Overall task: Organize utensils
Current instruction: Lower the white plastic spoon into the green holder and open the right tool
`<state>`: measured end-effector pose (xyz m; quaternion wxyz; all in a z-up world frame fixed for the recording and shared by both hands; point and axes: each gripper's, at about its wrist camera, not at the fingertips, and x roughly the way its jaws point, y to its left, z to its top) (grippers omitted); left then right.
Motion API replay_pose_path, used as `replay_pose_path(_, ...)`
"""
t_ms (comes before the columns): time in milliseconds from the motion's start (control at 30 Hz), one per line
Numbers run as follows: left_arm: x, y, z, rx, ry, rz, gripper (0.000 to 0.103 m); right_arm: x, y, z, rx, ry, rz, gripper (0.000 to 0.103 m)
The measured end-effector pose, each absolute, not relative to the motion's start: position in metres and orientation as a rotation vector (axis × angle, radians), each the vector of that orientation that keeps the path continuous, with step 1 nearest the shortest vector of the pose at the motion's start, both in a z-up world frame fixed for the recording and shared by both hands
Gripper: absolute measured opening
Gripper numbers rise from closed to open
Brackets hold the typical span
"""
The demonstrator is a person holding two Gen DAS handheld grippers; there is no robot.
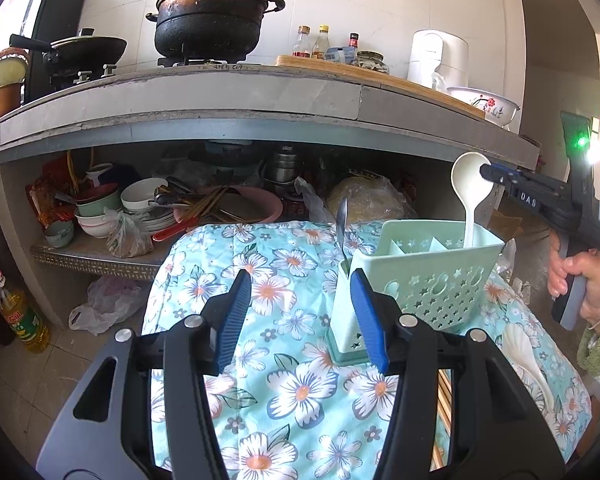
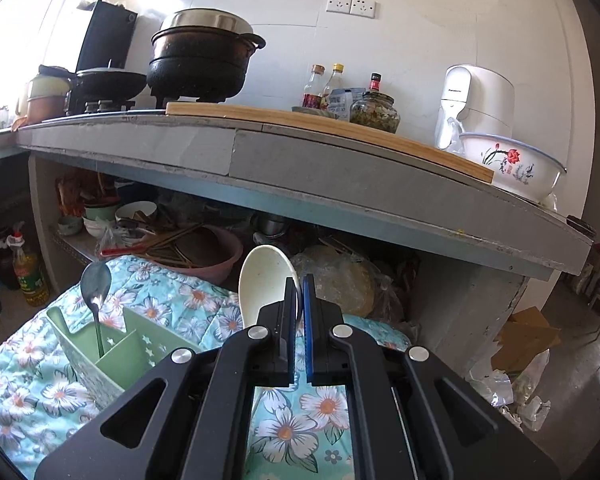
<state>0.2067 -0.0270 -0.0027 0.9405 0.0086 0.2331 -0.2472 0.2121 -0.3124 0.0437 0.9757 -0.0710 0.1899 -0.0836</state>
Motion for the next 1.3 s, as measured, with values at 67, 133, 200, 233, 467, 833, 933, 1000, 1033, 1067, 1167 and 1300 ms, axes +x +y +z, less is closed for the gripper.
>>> replay_pose_path(67,0.206,-0.026,-0.005,0.020,0.481,-0.504,0.050,0.211,-0.308,0.037,-0.163,0.403,-0.156,0.004)
replay_pose_path(133,0.204,-0.026,-0.007,0.023,0.485,-0.504,0.050,0.211,-0.305,0.031,-0.178,0.426,-0.137,0.004)
replay_pose_path(200,0.202,-0.026,-0.009,0.023,0.487,-0.505,0.050,0.209,-0.301,0.026,-0.197,0.443,-0.123,0.004)
replay_pose_path(233,0.202,-0.026,-0.009,0.023,0.488,-0.505,0.050,0.209,-0.299,0.024,-0.207,0.454,-0.112,0.004)
replay_pose_path(467,0.198,-0.028,-0.011,0.026,0.491,-0.511,0.053,0.206,-0.286,0.013,-0.262,0.513,-0.063,0.004)
replay_pose_path(833,0.198,-0.030,-0.011,0.031,0.492,-0.520,0.058,0.202,-0.291,0.014,-0.209,0.543,-0.042,0.021)
replay_pose_path(933,0.198,-0.031,-0.012,0.032,0.494,-0.522,0.058,0.201,-0.292,0.015,-0.195,0.541,-0.041,0.025)
replay_pose_path(1000,0.197,-0.031,-0.012,0.031,0.495,-0.523,0.059,0.200,-0.294,0.016,-0.179,0.538,-0.040,0.027)
replay_pose_path(1033,0.197,-0.031,-0.012,0.029,0.496,-0.524,0.059,0.199,-0.295,0.017,-0.169,0.536,-0.039,0.027)
replay_pose_path(1067,0.197,-0.031,-0.012,0.028,0.498,-0.524,0.059,0.198,-0.297,0.018,-0.156,0.532,-0.037,0.029)
replay_pose_path(1167,0.196,-0.032,-0.012,0.028,0.501,-0.529,0.059,0.193,-0.302,0.022,-0.115,0.521,-0.033,0.032)
replay_pose_path(1300,0.192,-0.034,-0.012,0.029,0.502,-0.537,0.059,0.181,-0.311,0.028,-0.057,0.503,-0.030,0.033)
